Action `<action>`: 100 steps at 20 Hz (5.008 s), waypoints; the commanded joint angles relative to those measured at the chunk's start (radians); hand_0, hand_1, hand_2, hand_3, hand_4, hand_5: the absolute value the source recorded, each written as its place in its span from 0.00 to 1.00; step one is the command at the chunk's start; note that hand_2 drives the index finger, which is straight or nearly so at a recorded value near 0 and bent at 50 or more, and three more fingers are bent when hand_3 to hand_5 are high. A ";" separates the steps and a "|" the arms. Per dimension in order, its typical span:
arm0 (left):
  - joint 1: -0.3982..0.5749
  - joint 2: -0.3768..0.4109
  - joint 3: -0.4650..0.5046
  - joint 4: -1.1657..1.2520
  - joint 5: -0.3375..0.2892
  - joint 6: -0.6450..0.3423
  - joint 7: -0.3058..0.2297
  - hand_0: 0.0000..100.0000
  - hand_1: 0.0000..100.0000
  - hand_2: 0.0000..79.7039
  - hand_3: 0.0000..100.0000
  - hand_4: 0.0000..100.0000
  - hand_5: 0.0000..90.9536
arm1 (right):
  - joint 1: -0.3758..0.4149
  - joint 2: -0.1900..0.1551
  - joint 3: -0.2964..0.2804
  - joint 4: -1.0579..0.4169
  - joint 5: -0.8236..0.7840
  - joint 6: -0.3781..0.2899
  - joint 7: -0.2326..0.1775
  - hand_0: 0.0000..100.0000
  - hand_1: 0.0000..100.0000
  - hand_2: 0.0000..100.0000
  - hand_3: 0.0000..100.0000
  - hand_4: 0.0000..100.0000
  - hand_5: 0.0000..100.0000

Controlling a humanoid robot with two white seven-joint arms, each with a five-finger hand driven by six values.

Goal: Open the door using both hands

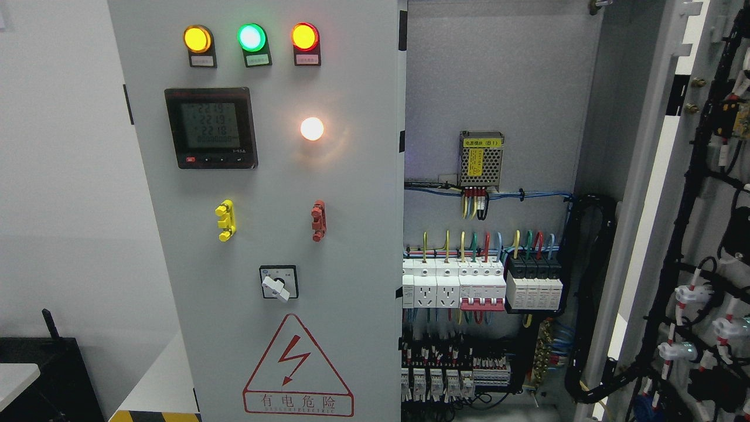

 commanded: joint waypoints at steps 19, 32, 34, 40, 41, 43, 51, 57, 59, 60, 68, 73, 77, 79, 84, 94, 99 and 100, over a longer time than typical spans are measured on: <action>0.000 -0.001 0.000 -0.014 0.000 0.050 -0.002 0.00 0.00 0.00 0.00 0.00 0.00 | -0.245 0.063 -0.017 -0.493 -0.061 -0.181 -0.002 0.38 0.00 0.00 0.00 0.00 0.00; 0.000 -0.001 -0.003 -0.023 0.000 0.041 -0.002 0.00 0.00 0.00 0.00 0.00 0.00 | -0.605 0.190 -0.015 -0.449 -0.064 0.188 -0.003 0.38 0.00 0.00 0.00 0.00 0.00; 0.000 -0.001 -0.003 -0.023 0.000 0.041 -0.002 0.00 0.00 0.00 0.00 0.00 0.00 | -0.647 0.216 -0.016 -0.433 -0.081 0.217 -0.003 0.38 0.00 0.00 0.00 0.00 0.00; 0.000 -0.001 -0.003 -0.023 0.001 0.041 -0.002 0.00 0.00 0.00 0.00 0.00 0.00 | -0.745 0.239 -0.020 -0.386 -0.084 0.295 -0.003 0.38 0.00 0.00 0.00 0.00 0.00; 0.000 -0.001 -0.003 -0.023 0.000 0.041 -0.002 0.00 0.00 0.00 0.00 0.00 0.00 | -0.757 0.250 -0.020 -0.381 -0.084 0.317 -0.003 0.38 0.00 0.00 0.00 0.00 0.00; 0.000 -0.001 -0.003 -0.023 0.000 0.041 -0.002 0.00 0.00 0.00 0.00 0.00 0.00 | -0.788 0.265 -0.020 -0.363 -0.084 0.346 -0.003 0.38 0.00 0.00 0.00 0.00 0.00; 0.000 -0.001 -0.003 -0.023 0.000 0.041 -0.002 0.00 0.00 0.00 0.00 0.00 0.00 | -0.923 0.271 -0.020 -0.257 -0.084 0.409 -0.002 0.38 0.00 0.00 0.00 0.00 0.00; 0.000 -0.001 -0.003 -0.023 0.000 0.041 -0.002 0.00 0.00 0.00 0.00 0.00 0.00 | -0.989 0.288 -0.029 -0.188 -0.084 0.441 -0.002 0.38 0.00 0.00 0.00 0.00 0.00; 0.000 -0.001 -0.003 -0.023 0.001 0.041 -0.002 0.00 0.00 0.00 0.00 0.00 0.00 | -1.010 0.290 -0.041 -0.160 -0.086 0.441 -0.002 0.38 0.00 0.00 0.00 0.00 0.00; 0.000 -0.001 -0.003 -0.023 0.000 0.041 -0.002 0.00 0.00 0.00 0.00 0.00 0.00 | -1.021 0.290 -0.041 -0.148 -0.086 0.441 0.000 0.38 0.00 0.00 0.00 0.00 0.00; 0.000 -0.001 -0.003 -0.023 0.001 0.039 -0.002 0.00 0.00 0.00 0.00 0.00 0.00 | -1.089 0.285 -0.049 -0.002 -0.137 0.434 0.021 0.38 0.00 0.00 0.00 0.00 0.00; 0.000 -0.001 -0.003 -0.023 -0.002 0.039 -0.002 0.00 0.00 0.00 0.00 0.00 0.00 | -1.121 0.282 -0.056 0.044 -0.149 0.429 0.024 0.38 0.00 0.00 0.00 0.00 0.00; 0.000 -0.002 -0.005 -0.012 -0.009 0.044 -0.001 0.00 0.00 0.00 0.00 0.00 0.00 | -1.149 0.279 -0.056 0.070 -0.150 0.429 0.026 0.38 0.00 0.00 0.00 0.00 0.00; 0.000 -0.002 -0.005 -0.014 -0.012 0.048 0.000 0.00 0.00 0.00 0.00 0.00 0.00 | -1.156 0.280 -0.056 0.070 -0.150 0.431 0.040 0.38 0.00 0.00 0.00 0.00 0.00; -0.005 -0.001 -0.006 -0.018 -0.020 0.054 0.015 0.00 0.00 0.00 0.00 0.00 0.00 | -1.176 0.279 -0.056 0.075 -0.152 0.432 0.051 0.38 0.00 0.00 0.00 0.00 0.00; -0.034 -0.005 -0.008 -0.014 -0.022 0.102 0.125 0.00 0.00 0.00 0.00 0.00 0.00 | -1.211 0.270 -0.061 0.102 -0.172 0.432 0.052 0.38 0.00 0.00 0.00 0.00 0.00; -0.034 -0.005 -0.020 -0.015 -0.015 0.099 0.118 0.00 0.00 0.00 0.00 0.00 0.00 | -1.213 0.271 -0.067 0.102 -0.172 0.431 0.078 0.38 0.00 0.00 0.00 0.00 0.00; -0.034 -0.005 -0.020 -0.015 -0.015 0.099 0.118 0.00 0.00 0.00 0.00 0.00 0.00 | -1.215 0.271 -0.067 0.102 -0.172 0.432 0.104 0.38 0.00 0.00 0.00 0.00 0.00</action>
